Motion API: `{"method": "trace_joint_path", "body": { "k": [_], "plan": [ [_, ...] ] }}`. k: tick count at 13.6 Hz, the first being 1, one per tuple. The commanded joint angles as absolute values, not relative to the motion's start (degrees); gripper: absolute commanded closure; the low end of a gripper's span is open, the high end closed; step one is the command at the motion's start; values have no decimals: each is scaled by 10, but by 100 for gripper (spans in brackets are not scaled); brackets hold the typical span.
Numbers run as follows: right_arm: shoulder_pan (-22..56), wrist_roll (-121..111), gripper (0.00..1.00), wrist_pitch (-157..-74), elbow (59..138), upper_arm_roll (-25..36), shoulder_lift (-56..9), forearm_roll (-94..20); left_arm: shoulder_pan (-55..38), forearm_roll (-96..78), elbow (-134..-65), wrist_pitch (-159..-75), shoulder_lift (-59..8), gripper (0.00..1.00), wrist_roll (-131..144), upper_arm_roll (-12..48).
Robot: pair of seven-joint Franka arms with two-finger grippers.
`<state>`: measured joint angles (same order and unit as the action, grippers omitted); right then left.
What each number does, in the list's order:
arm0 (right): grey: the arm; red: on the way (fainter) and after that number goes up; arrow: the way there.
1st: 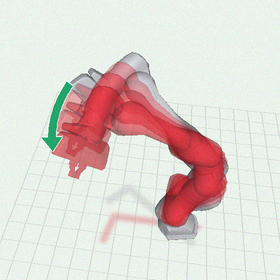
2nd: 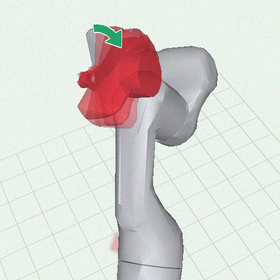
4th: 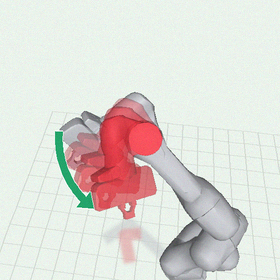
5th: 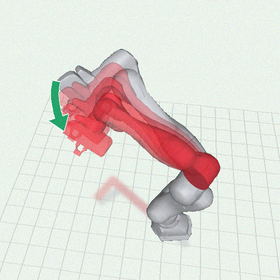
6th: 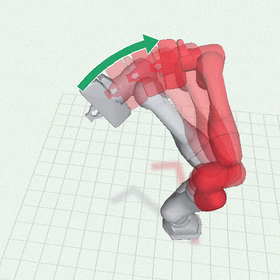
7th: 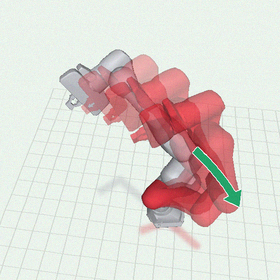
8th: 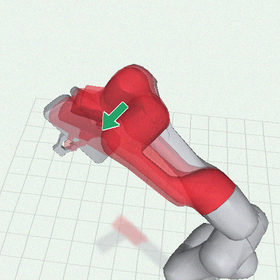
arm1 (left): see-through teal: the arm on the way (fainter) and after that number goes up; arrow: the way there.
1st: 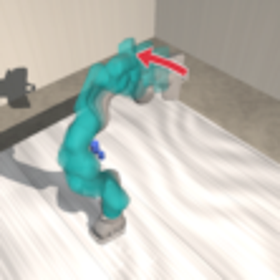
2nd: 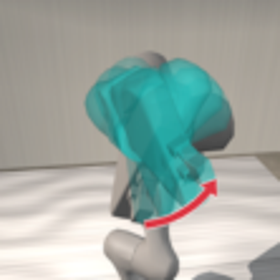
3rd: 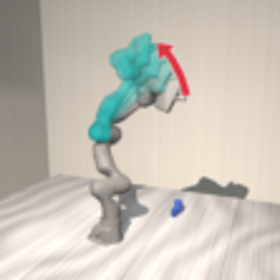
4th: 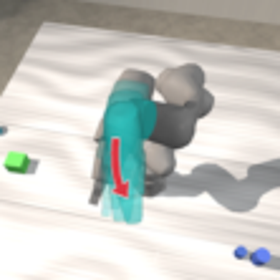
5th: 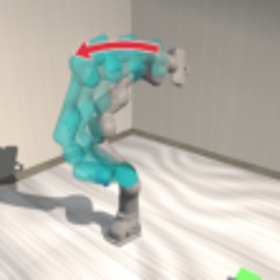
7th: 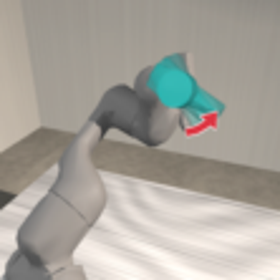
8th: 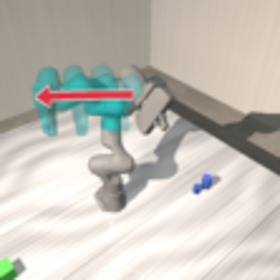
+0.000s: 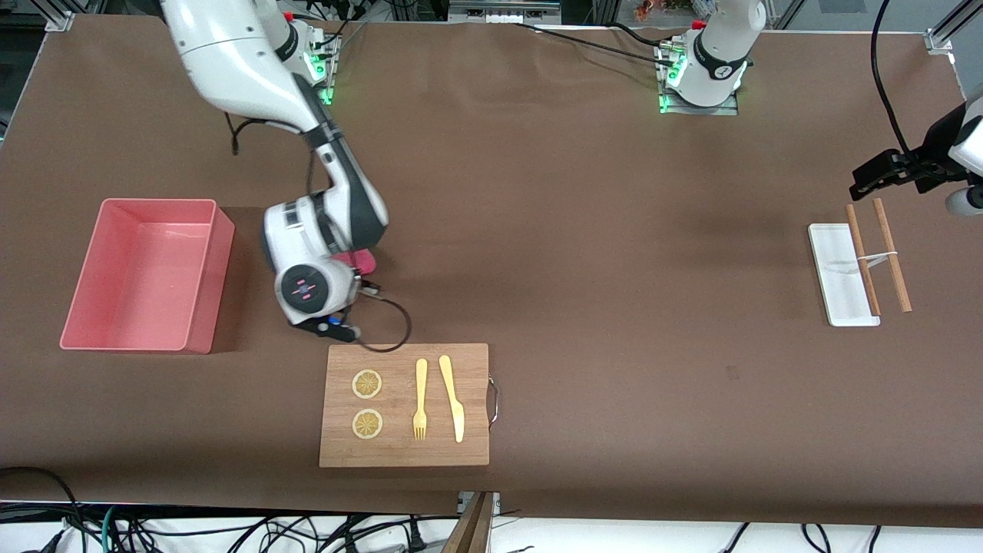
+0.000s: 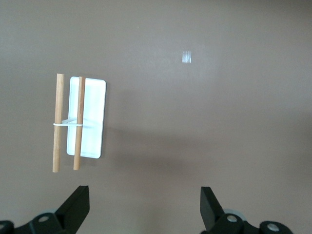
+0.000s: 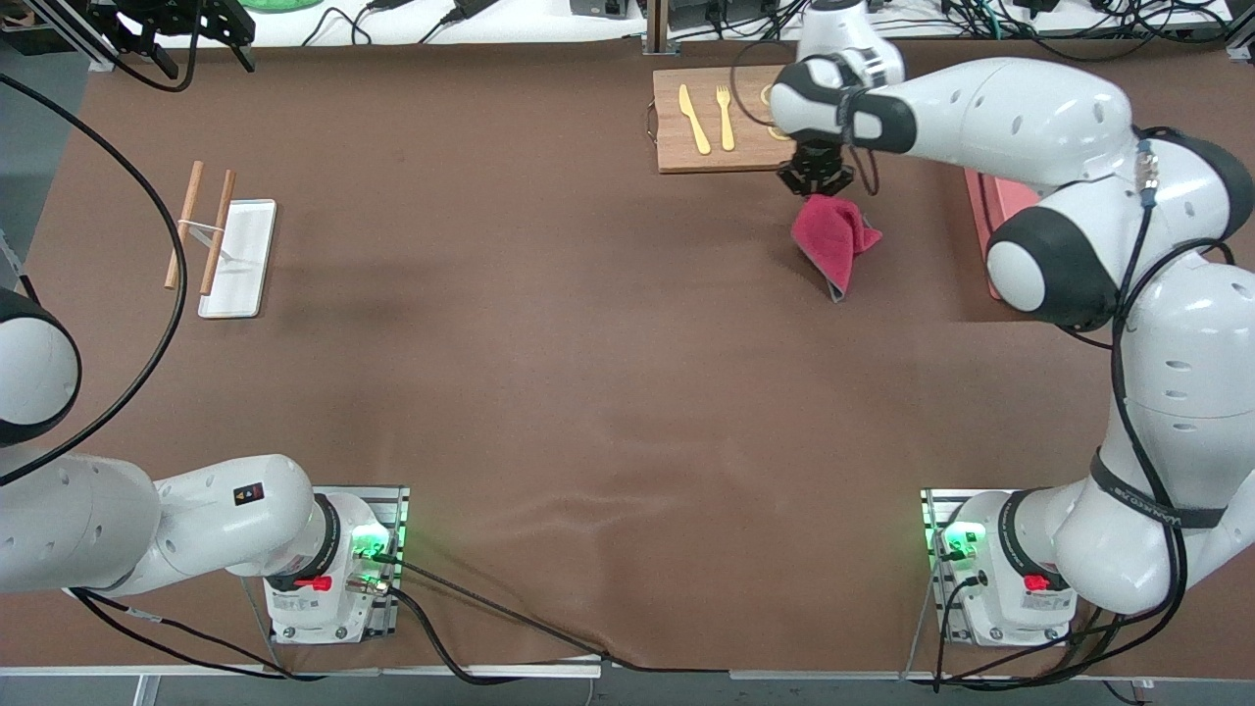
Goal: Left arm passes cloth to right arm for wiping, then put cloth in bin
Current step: 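Wipe the table beside the cutting board with the cloth in the right gripper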
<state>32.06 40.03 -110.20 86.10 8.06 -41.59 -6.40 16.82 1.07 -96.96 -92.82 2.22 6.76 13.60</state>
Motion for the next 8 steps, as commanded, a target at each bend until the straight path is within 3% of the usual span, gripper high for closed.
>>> {"method": "trace_joint_path", "body": {
  "k": [1,3,8],
  "plan": [
    [366,485,100,-1145,865,86,-421,-88,71,7,-966,-936,20,0,94,39],
    [400,514,100,-1167,862,86,-421,-145,28,2,-965,-936,19,0,88,-10],
    [452,605,100,-1260,850,63,-422,-230,41,-14,-967,-934,19,0,33,-11]
  ]
}}
